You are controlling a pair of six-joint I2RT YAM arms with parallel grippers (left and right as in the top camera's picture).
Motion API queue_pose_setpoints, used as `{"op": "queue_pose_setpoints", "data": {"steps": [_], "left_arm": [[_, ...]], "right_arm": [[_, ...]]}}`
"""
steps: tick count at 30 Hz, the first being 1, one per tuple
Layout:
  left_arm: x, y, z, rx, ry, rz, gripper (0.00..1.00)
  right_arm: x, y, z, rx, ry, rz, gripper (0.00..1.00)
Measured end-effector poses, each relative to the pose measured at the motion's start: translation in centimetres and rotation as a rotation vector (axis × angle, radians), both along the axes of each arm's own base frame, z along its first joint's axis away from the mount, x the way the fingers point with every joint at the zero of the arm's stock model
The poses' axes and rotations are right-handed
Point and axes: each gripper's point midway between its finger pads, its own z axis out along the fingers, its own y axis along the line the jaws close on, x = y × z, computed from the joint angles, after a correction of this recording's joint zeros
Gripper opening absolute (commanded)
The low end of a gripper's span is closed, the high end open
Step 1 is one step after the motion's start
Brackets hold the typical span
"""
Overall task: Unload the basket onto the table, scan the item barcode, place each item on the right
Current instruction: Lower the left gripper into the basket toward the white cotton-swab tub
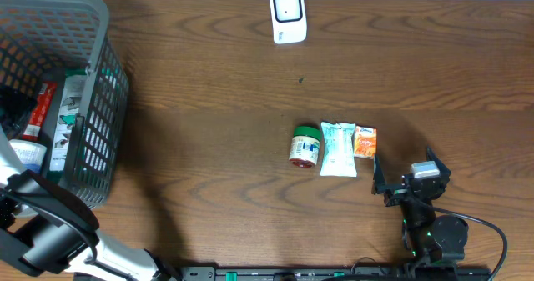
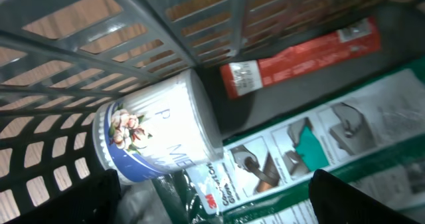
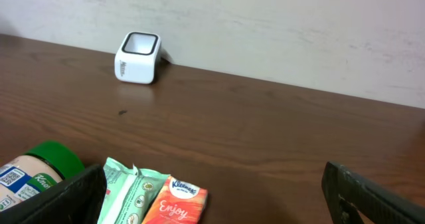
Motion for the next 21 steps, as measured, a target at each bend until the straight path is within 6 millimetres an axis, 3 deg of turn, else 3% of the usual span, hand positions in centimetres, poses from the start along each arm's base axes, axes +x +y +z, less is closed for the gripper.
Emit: {"op": "queue_pose_setpoints", "data": {"steps": [21], "left_arm": [[-2.0, 1.1, -4.0, 0.054, 0.033, 0.212, 0.92]], "right_arm": [[0.0, 0.0, 0.0, 0.000, 0.000, 0.000, 0.99]]}}
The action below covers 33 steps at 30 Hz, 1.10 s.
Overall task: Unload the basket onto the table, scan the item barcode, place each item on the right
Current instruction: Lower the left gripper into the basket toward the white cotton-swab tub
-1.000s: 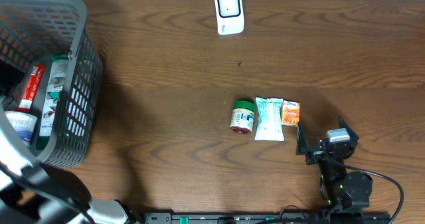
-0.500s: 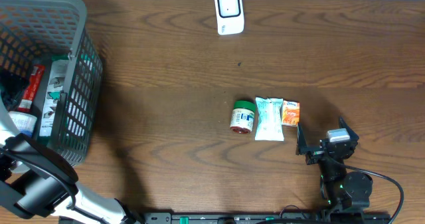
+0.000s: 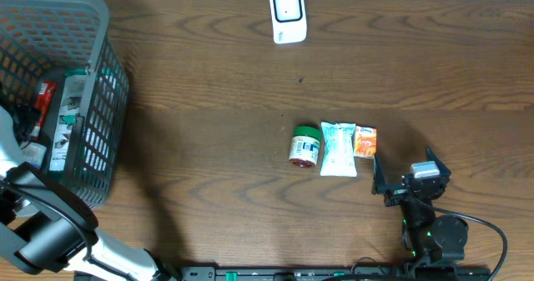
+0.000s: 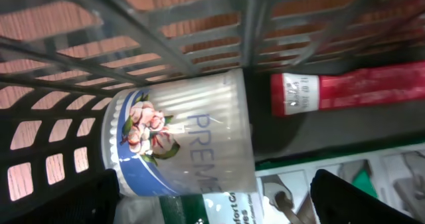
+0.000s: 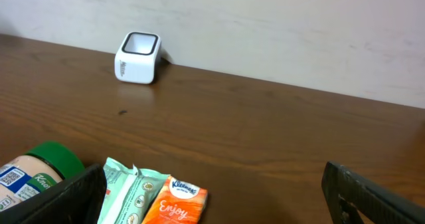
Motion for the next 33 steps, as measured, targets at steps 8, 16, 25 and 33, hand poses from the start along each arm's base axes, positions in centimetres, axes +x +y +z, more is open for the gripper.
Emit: {"op": "queue_pose_setpoints", "data": {"steps": [8, 16, 25, 33], "left_arm": [[-0.3, 0.3, -1.0, 0.021, 0.011, 0.011, 0.92], [-1.1, 0.4, -2.2, 0.041, 0.039, 0.022, 0.92], [-0.8, 1.2, -2.1, 0.086, 0.028, 0.032, 0.92], [-1.9, 1.3, -2.5, 0.121, 0.060, 0.044, 0.92]], "right_arm": [[0.0, 0.0, 0.0, 0.000, 0.000, 0.000, 0.99], [0.0, 0.0, 0.0, 0.000, 0.000, 0.000, 0.99], [0.0, 0.0, 0.0, 0.000, 0.000, 0.000, 0.99], [0.0, 0.0, 0.0, 0.000, 0.000, 0.000, 0.99]]}}
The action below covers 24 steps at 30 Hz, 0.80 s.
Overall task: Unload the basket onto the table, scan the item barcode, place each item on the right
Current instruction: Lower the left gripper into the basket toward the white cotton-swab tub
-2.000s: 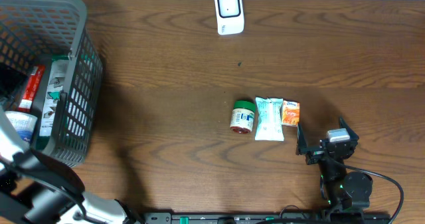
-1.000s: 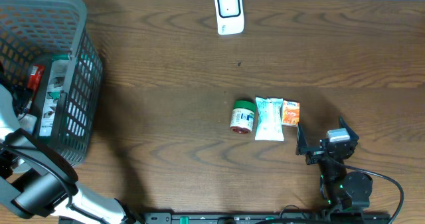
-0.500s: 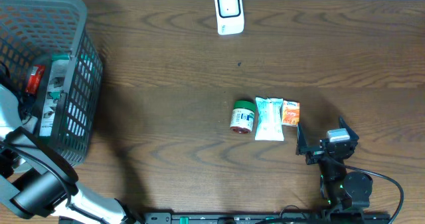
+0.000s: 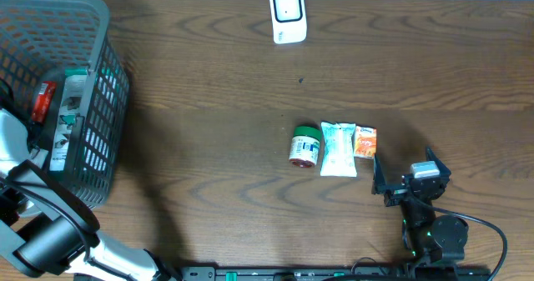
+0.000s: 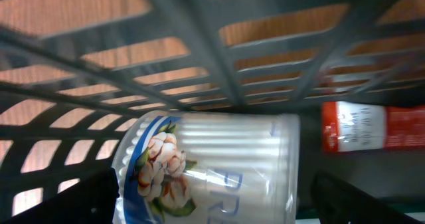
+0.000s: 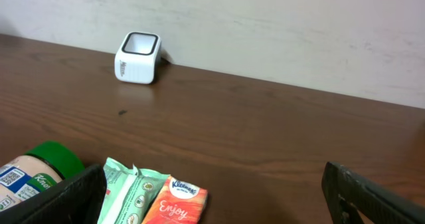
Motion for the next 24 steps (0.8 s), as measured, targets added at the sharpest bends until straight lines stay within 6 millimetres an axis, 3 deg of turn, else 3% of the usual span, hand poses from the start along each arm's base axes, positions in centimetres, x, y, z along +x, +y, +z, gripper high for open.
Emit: {"op": "queue_pose_setpoints", "data": {"steps": [12, 24], "left_arm": [[-0.5, -1.9, -1.3, -0.111, -0.011, -0.016, 0.86], [0.6, -5.4, -1.2, -0.277, -0.101, -0.074, 0.90]], "right_arm": [[0.0, 0.0, 0.0, 0.000, 0.000, 0.000, 0.99], [0.0, 0.0, 0.0, 0.000, 0.000, 0.000, 0.99]]}}
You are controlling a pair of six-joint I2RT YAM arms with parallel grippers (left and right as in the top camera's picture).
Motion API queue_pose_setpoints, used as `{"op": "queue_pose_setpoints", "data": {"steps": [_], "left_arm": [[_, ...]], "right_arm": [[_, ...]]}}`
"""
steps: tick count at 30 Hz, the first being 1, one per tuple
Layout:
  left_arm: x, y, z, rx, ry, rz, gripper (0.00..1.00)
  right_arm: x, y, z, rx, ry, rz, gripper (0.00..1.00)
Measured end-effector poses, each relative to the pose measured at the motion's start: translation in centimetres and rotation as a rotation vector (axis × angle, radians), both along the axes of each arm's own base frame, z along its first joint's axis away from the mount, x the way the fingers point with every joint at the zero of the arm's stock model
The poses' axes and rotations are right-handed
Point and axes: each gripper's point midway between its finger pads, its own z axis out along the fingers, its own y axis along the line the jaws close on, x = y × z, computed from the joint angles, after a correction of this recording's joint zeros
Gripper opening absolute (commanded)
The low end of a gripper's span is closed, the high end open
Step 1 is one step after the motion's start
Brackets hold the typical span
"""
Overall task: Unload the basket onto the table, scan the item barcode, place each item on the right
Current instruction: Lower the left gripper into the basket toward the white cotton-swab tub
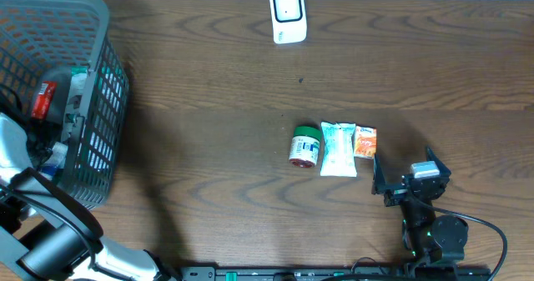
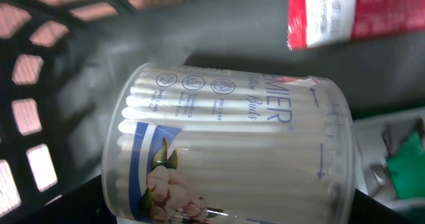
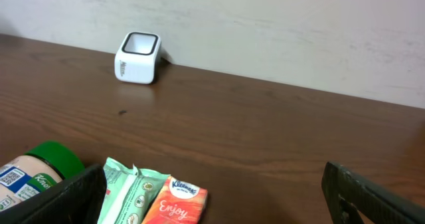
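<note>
A clear tub of cotton swabs [image 2: 226,144], with a blue band and a flower print, lies on its side on the floor of the grey basket [image 1: 92,14]. My left gripper [image 2: 229,207] is low inside the basket. It stands open astride the tub, one dark finger at each end. The white barcode scanner [image 1: 288,14] stands at the table's far edge, also seen as scanner [image 3: 138,58]. My right gripper [image 1: 406,171] rests open at the front right with nothing between its fingers.
A red tube [image 2: 358,11] and a green-and-white pack [image 2: 405,151] lie next to the tub in the basket. On the table's middle sit a green-lidded jar [image 1: 305,146], a pale green wipes pack [image 1: 339,148] and an orange tissue pack [image 1: 365,141].
My left gripper has come down much closer to the swab tub, which now fills the space between the fingers. The basket wall has left the wrist view. The right arm is unchanged.
My left gripper hung open in the basket with the tub at its left and the green pack under it. It then shifted until the tub lay centred below, against the basket wall. Now it straddles the tub closely. The right arm and table items stayed put.
</note>
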Motion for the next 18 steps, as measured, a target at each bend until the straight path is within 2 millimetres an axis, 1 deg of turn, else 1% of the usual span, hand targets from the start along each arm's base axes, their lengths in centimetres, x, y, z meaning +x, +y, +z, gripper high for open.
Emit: {"op": "queue_pose_setpoints", "data": {"steps": [3, 7, 11, 18], "left_arm": [[0.4, -1.3, 0.3, -0.031, -0.015, -0.030, 0.93], [1.6, -2.5, 0.3, -0.049, -0.039, -0.072, 0.94], [2.5, -2.3, 0.5, -0.034, -0.070, -0.081, 0.94], [2.6, -2.2, 0.5, -0.027, -0.074, -0.080, 0.94]], "right_arm": [[0.0, 0.0, 0.0, 0.000, 0.000, 0.000, 0.99], [0.0, 0.0, 0.0, 0.000, 0.000, 0.000, 0.99], [0.0, 0.0, 0.0, 0.000, 0.000, 0.000, 0.99], [0.0, 0.0, 0.0, 0.000, 0.000, 0.000, 0.99]]}}
